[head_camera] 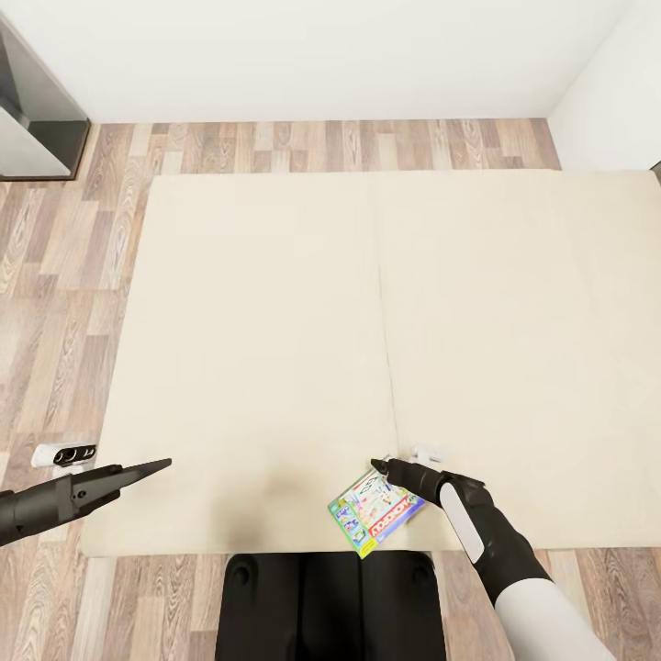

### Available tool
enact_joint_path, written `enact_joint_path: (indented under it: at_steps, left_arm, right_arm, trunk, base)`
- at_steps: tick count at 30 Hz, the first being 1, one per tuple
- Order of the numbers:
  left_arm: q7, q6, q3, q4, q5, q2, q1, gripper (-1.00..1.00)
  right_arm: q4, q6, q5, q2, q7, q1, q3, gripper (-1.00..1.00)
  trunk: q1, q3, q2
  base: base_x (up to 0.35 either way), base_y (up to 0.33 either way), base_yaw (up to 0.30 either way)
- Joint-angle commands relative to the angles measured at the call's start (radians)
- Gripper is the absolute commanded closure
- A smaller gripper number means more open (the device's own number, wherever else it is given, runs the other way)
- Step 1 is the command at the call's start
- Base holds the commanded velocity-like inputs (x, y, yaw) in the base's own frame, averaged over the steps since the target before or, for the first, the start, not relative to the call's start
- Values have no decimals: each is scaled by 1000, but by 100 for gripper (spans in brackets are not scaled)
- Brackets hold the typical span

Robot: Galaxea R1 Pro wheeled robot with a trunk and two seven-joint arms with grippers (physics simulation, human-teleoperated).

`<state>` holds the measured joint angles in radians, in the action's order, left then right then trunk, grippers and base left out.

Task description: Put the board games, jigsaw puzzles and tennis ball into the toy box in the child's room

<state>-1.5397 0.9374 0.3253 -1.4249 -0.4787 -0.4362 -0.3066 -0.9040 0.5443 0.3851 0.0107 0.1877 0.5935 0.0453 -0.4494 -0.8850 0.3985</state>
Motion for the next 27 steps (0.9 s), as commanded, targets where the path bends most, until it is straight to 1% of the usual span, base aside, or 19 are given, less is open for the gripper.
enact_joint_path:
  at_steps: [1,12,27]
  left_arm:
    - [-3,11,0,0,0,0,0,-100]
    - [-3,11,0,0,0,0,0,-100]
    - [-3,11,0,0,0,-1,0,-100]
  right_arm:
    - [-1,5,1,0,1,0,-1,-100]
    - [-1,8,-2,-1,-3,0,-1,-100]
    - [-4,54,1,-19,1,3,-11,-100]
  trunk:
    - [-1,-1,2]
    - [-1,-1,2]
    - [-1,-1,2]
  base:
    - [0,0,0]
    - [0,0,0]
    - [0,0,0]
